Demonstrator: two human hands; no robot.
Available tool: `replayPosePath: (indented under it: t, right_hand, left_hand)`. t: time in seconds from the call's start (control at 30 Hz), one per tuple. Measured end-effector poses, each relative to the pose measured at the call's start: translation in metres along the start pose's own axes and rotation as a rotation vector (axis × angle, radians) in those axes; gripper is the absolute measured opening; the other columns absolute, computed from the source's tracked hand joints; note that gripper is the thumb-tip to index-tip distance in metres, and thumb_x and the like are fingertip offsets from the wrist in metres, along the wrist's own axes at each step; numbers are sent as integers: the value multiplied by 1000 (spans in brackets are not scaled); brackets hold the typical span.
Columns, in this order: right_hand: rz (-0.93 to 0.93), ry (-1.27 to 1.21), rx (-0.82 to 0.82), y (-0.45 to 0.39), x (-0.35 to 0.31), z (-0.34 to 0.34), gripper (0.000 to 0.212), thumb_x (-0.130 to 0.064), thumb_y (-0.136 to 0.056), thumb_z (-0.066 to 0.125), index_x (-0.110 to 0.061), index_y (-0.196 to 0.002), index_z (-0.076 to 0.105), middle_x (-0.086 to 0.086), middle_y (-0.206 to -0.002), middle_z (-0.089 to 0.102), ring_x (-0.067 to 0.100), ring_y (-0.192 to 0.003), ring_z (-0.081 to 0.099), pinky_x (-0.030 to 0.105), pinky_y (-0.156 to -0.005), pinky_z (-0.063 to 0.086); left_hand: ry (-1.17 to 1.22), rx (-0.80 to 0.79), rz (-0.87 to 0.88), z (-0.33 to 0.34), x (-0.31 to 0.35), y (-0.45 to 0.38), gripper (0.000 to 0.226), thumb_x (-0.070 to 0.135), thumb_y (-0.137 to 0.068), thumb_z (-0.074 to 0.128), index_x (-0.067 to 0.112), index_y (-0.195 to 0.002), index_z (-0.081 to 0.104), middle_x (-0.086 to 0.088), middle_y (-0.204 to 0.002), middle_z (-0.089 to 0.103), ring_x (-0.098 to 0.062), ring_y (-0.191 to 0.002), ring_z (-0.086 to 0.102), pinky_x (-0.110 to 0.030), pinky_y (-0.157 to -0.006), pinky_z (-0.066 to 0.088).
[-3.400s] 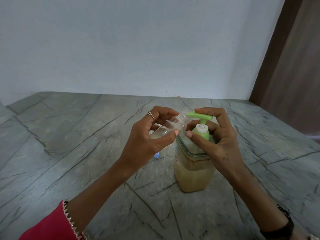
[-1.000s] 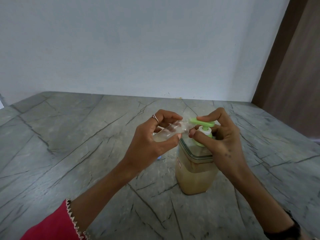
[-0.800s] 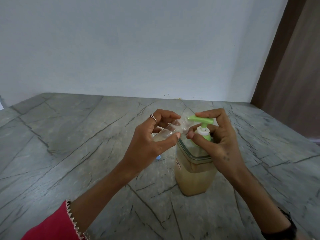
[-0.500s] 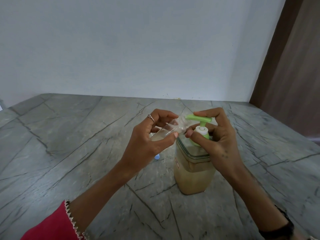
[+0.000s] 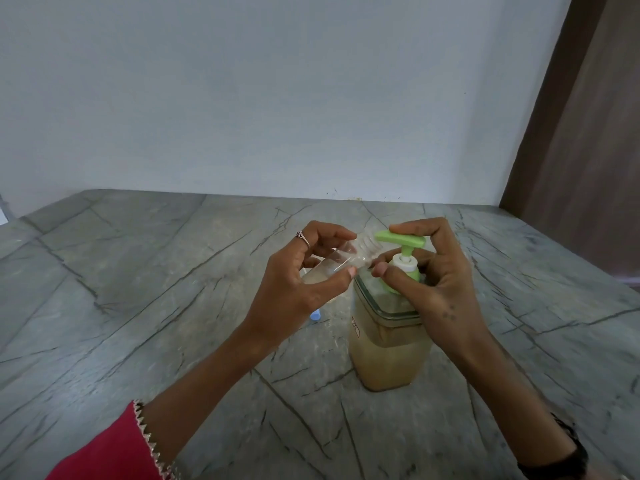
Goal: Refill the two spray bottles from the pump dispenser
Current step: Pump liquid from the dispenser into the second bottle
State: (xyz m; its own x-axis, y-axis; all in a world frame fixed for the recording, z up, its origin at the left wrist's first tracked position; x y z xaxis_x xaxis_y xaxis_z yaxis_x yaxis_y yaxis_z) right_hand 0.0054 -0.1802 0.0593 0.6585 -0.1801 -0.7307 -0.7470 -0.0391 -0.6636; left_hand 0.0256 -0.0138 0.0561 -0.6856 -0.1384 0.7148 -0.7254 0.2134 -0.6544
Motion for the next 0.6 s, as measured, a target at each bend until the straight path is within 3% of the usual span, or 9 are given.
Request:
replayPosePath:
  t: [0.13, 0.2, 0.3, 0.47, 0.6]
  right_hand:
    - [-11, -30, 11, 0, -2, -1, 37, -8, -78, 68, -38, -95, 53, 1, -87, 72, 15, -75, 71, 27, -63, 57]
    - [-4, -58, 23, 1, -2, -2, 37, -8, -78, 68, -40, -92, 56, 6, -85, 73, 19, -76, 71, 32, -65, 58]
    - [8, -61, 33, 1, -2, -2, 30, -10, -75, 69, -34, -90, 58, 8, -83, 73, 23, -75, 71, 36, -64, 57]
    - [36, -26, 40, -1, 1, -3, 19, -13, -74, 70, -21, -82, 55, 4, -85, 71, 24, -73, 68, 27, -58, 56]
    - [46, -73, 45, -1, 1, -5, 19, -11, -73, 69, -14, -86, 55, 10, -82, 71, 29, -75, 68, 28, -61, 56]
  left_hand:
    - [-6, -1, -7, 0, -1, 0, 31, 36, -71, 62, 30, -101, 57, 11, -95, 67, -7, -91, 64, -15, -76, 49]
    - [-10, 1, -5, 0, -1, 0, 31, 36, -71, 62, 30, -101, 57, 11, -98, 67, -8, -91, 64, -15, -76, 48]
    - [-11, 9, -4, 0, -1, 0, 31, 36, -71, 62, 30, -101, 57, 10, -96, 68, -9, -91, 64, -17, -76, 49]
    - [-18, -17, 15, 1, 0, 1, 30, 34, -72, 62, 30, -101, 57, 10, -104, 65, -6, -94, 63, -13, -76, 48]
    - [-33, -22, 21, 1, 0, 1, 29, 33, -73, 62, 32, -101, 56, 12, -102, 65, -5, -92, 63, -14, -76, 48]
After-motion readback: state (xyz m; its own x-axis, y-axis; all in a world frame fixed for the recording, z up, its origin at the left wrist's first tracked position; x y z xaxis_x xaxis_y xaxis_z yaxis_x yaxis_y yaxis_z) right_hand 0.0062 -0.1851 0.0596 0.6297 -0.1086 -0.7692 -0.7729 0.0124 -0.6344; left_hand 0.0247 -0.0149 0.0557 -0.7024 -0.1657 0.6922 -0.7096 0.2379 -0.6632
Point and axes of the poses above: each hand's wrist, its own y-axis away from the middle knuckle, its own z-axis out of the palm, x = y × z, the point moved 2 cm from there along -y, towards the middle knuckle
